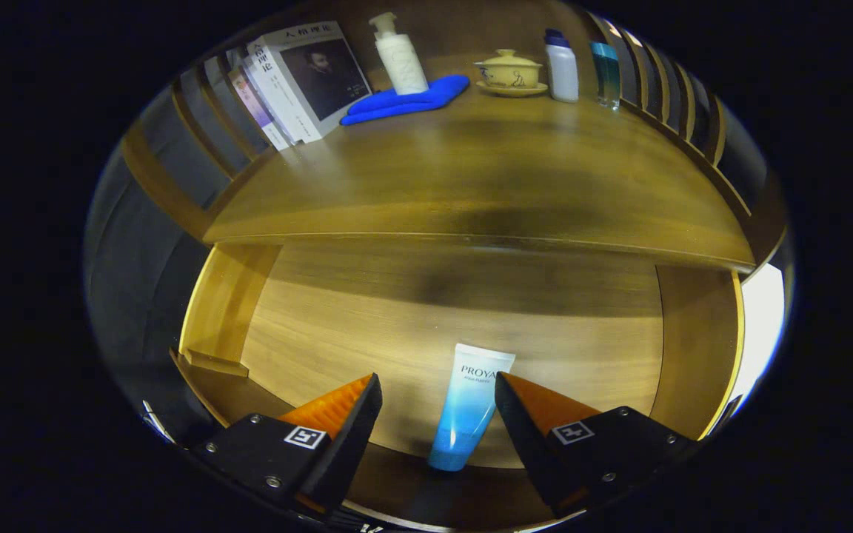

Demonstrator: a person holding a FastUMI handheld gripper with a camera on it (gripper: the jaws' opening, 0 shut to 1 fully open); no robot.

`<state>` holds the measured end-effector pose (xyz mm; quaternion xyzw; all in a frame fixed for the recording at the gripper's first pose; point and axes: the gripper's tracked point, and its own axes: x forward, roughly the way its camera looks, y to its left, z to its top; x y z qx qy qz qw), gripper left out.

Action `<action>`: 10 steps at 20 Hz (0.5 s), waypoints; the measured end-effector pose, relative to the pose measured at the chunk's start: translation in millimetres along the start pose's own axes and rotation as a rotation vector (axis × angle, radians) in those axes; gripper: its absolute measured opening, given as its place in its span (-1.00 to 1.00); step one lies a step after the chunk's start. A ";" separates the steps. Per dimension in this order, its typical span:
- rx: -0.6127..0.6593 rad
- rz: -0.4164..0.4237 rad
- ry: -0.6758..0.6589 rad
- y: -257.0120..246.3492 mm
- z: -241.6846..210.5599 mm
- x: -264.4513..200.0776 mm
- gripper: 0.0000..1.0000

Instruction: Pull open the drawer, take out the items inside it, and place them on the countertop above the cabinet.

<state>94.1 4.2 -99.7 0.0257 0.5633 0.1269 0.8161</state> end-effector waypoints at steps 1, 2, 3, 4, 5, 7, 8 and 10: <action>-0.003 -0.005 0.023 -1.4 -2.1 4.2 0.89; -0.009 -0.012 0.045 -2.2 -6.3 7.6 0.90; -0.018 -0.018 0.067 -2.7 -9.1 10.0 0.89; -0.031 -0.025 0.083 -4.2 -13.9 13.0 0.89; -0.044 -0.032 0.098 -7.3 -15.8 14.6 0.90; -0.062 -0.066 0.116 -19.1 -20.8 18.7 0.89; -0.065 -0.079 0.121 -23.7 -23.3 20.7 0.88; -0.070 -0.084 0.129 -23.5 -26.4 27.3 0.83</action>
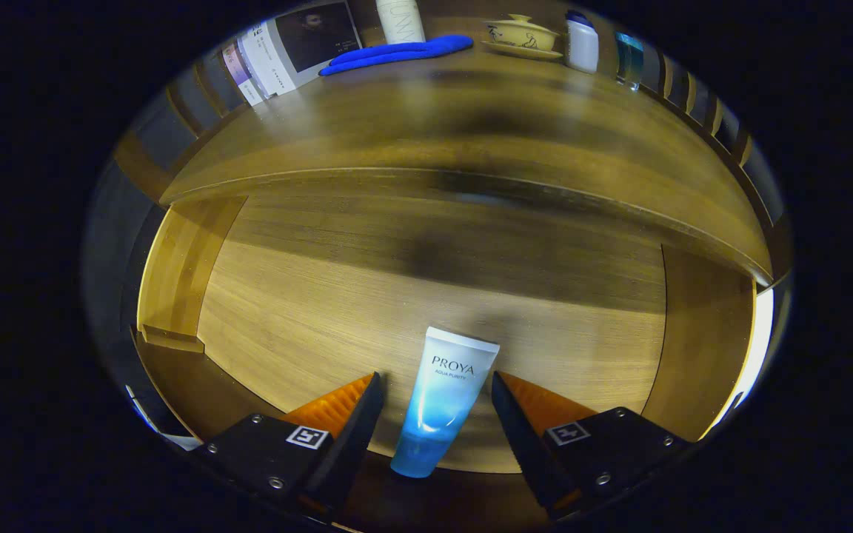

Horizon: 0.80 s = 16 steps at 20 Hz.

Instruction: Pull open the drawer, take out the items inside it, and place them on the countertop above the cabinet.

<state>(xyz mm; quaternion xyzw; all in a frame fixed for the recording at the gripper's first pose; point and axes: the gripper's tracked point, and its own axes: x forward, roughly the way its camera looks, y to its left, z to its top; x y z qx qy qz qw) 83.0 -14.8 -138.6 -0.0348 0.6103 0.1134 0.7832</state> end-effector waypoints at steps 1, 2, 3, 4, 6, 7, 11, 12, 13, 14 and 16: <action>-0.009 -0.018 0.008 -4.1 0.1 1.5 0.73; -0.012 -0.026 -0.001 -5.2 2.1 4.7 0.64; -0.021 -0.030 0.004 -5.2 0.2 4.4 0.58; -0.035 -0.051 -0.004 -8.7 0.4 4.3 0.52; -0.064 -0.056 -0.016 -8.4 0.5 3.8 0.30; -0.074 -0.054 -0.025 -8.1 1.9 2.9 0.26; -0.078 -0.054 -0.101 -9.3 13.8 -0.5 0.04; -0.073 -0.052 -0.128 -8.1 17.0 -2.5 0.02; -0.070 -0.050 -0.152 -8.1 19.8 -6.4 0.02; -0.061 -0.043 -0.176 -6.1 20.4 -9.5 0.02; -0.055 -0.018 -0.236 1.2 25.1 -20.7 0.02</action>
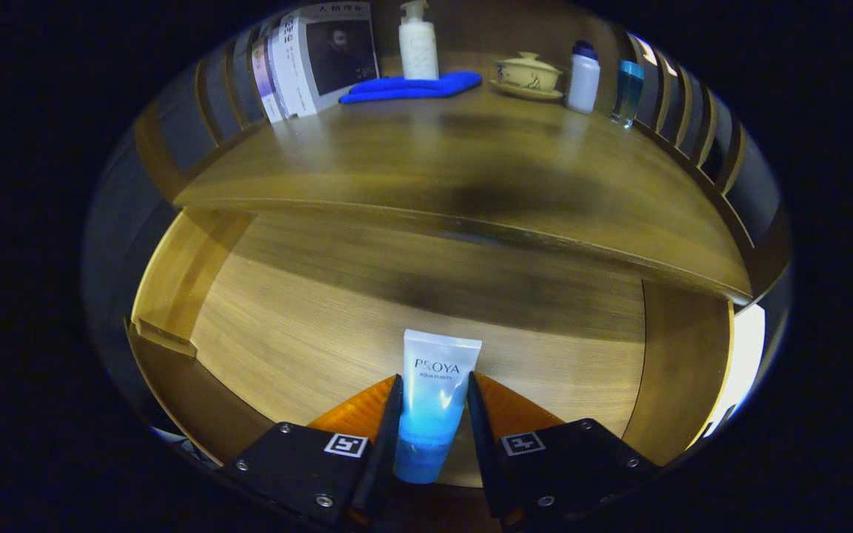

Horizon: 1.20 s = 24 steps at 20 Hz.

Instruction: Pull open the drawer, take out the items inside it, and place them on the countertop above the cabinet.

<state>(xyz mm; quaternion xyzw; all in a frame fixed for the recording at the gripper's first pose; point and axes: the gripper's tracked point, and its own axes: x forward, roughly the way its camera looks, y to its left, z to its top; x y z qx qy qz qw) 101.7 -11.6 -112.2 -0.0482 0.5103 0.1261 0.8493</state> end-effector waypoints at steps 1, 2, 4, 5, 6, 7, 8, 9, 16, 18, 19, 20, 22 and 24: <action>-0.002 -0.001 -0.043 2.2 5.8 -6.2 0.02; -0.010 -0.007 -0.096 3.4 11.4 -11.0 0.02; -0.039 -0.037 -0.209 1.4 25.7 -26.8 0.02; -0.050 -0.046 -0.257 2.4 32.5 -35.3 0.02; -0.059 -0.057 -0.309 3.5 38.8 -42.9 0.02; -0.079 -0.071 -0.358 4.1 45.8 -50.5 0.02; -0.104 -0.092 -0.411 3.4 53.5 -59.1 0.02; -0.128 -0.113 -0.454 2.3 59.6 -67.3 0.02; -0.220 -0.155 -0.678 25.3 104.1 -110.0 0.01; -0.192 -0.147 -0.696 29.6 115.5 -112.5 0.01; -0.161 -0.138 -0.702 30.7 122.7 -111.9 0.01; -0.134 -0.132 -0.708 31.0 130.5 -111.0 0.01; -0.110 -0.159 -0.730 22.5 151.3 -108.4 0.01; -0.094 -0.177 -0.716 19.4 164.5 -98.2 0.01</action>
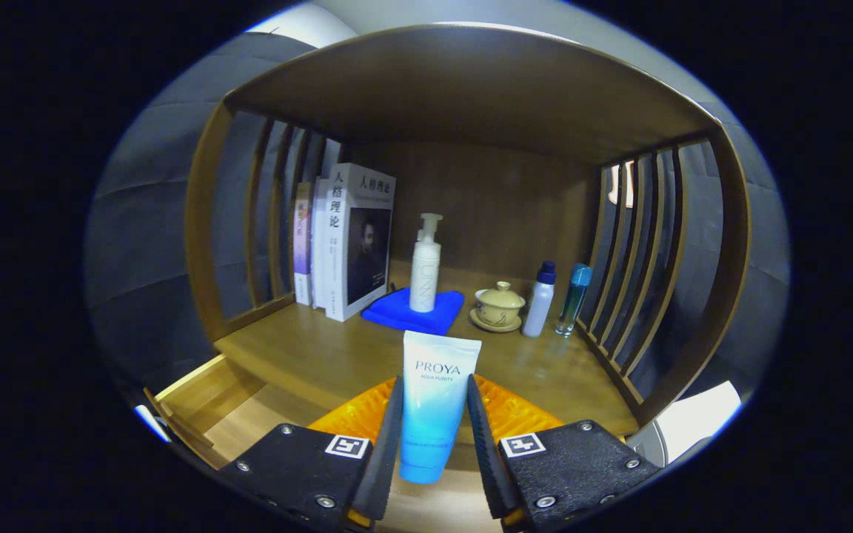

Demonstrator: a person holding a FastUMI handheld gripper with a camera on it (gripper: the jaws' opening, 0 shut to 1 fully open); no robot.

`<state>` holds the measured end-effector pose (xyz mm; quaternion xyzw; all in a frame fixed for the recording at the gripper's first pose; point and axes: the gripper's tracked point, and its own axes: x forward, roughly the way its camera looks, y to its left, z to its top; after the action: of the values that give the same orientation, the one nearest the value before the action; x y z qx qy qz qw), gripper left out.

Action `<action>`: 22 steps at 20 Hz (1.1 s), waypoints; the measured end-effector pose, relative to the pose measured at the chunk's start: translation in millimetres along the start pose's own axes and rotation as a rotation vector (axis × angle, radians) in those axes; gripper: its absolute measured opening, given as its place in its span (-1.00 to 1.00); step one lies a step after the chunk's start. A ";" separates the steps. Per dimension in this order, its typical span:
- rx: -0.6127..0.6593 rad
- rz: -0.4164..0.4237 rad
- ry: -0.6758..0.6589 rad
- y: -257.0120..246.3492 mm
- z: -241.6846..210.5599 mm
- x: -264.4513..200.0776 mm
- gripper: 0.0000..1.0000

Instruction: Pull open the drawer, take out the items inside it, and place them on the countertop above the cabinet.

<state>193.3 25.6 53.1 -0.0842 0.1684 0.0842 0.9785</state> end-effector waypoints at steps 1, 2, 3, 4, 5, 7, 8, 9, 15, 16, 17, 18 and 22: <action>0.013 -0.003 0.014 0.3 -0.3 7.5 0.01; 0.025 -0.009 0.038 -0.7 -3.6 19.1 0.01; 0.043 -0.023 0.052 -4.7 -5.1 28.4 0.01; 0.065 -0.036 0.072 -8.8 -8.7 38.3 0.01; 0.095 -0.043 0.088 -9.5 -9.7 45.9 0.02; 0.123 -0.054 0.125 -13.0 -16.5 60.4 0.02; 0.128 -0.060 0.147 -14.6 -22.2 67.0 0.02; 0.130 -0.066 0.164 -16.6 -24.7 71.7 0.02; 0.103 -0.102 0.153 -22.7 -24.8 79.7 0.03; 0.099 -0.094 0.143 -21.4 -22.6 81.8 0.07; 0.098 -0.085 0.125 -18.2 -18.0 79.9 0.10; 0.095 -0.091 0.106 -18.6 -11.6 76.1 0.17; 0.103 -0.089 0.009 -11.2 14.1 49.8 0.89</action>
<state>246.2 24.2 50.6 -0.0417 0.1732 0.0317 0.9835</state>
